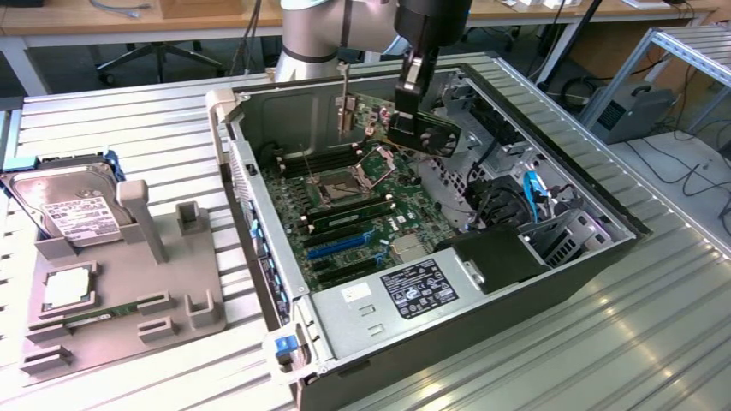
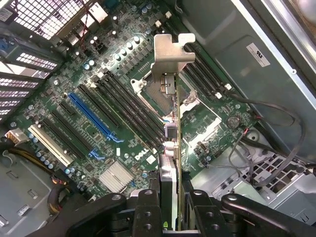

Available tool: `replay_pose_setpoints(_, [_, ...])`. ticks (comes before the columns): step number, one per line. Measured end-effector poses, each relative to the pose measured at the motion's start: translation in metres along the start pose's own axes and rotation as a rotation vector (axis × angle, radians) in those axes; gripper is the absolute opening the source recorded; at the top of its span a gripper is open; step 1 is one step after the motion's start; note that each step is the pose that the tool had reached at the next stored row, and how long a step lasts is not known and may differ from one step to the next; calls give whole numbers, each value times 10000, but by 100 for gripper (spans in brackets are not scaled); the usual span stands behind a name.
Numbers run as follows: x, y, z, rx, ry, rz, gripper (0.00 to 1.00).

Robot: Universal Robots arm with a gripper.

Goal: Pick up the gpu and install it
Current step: 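Insert the gpu into the slot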

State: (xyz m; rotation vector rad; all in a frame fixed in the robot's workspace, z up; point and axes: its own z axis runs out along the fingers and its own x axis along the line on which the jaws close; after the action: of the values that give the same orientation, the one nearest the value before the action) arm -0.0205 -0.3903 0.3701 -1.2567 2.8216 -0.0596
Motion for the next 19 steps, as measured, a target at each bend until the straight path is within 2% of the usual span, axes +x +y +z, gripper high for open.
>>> replay_pose_setpoints(19, [0,0,1,-15,-27,-464,27])
